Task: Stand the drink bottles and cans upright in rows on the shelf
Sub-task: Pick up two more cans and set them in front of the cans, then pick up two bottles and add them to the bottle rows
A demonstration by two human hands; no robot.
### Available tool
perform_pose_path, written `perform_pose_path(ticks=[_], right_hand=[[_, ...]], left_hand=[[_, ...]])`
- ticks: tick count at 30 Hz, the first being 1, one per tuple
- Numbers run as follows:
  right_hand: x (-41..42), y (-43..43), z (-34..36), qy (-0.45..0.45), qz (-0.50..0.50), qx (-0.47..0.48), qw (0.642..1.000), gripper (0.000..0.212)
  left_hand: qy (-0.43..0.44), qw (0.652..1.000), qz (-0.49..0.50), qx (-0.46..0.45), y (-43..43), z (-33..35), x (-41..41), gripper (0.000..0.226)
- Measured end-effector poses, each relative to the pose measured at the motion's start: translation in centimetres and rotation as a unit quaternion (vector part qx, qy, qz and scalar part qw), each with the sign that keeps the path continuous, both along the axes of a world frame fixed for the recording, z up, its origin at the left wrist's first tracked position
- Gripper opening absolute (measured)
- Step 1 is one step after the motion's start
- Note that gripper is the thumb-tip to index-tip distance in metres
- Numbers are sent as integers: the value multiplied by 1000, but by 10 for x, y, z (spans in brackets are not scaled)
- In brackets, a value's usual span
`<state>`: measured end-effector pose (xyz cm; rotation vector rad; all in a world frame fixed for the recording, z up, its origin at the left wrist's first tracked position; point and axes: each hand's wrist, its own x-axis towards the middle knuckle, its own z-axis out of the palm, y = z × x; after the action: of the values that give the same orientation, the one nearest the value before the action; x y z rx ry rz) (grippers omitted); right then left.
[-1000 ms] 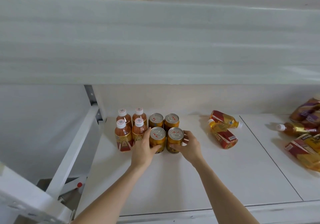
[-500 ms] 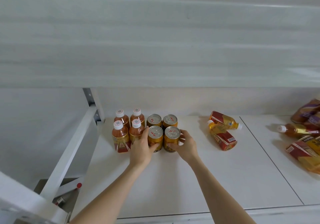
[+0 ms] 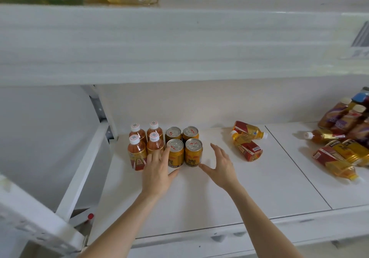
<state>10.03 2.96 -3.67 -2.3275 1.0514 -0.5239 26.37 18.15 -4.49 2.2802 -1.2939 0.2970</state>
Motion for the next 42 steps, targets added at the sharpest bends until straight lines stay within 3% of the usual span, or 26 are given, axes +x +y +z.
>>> perform_pose_path(ticks=[4, 12, 28, 42], right_hand=[[-22, 3, 3, 71, -12, -91, 993, 85], [-76, -15, 12, 161, -33, -214, 963, 85], [-191, -106, 23, 214, 14, -219, 952, 84], [-200, -177, 17, 179, 1, -179, 967, 84]], left_hand=[[-74, 997, -30, 16, 3, 2, -10, 89], [-54, 990, -71, 107, -15, 7, -44, 96], [-5, 996, -23, 82, -86, 1, -172, 86], [-17, 992, -18, 126, -155, 9, -189, 87]])
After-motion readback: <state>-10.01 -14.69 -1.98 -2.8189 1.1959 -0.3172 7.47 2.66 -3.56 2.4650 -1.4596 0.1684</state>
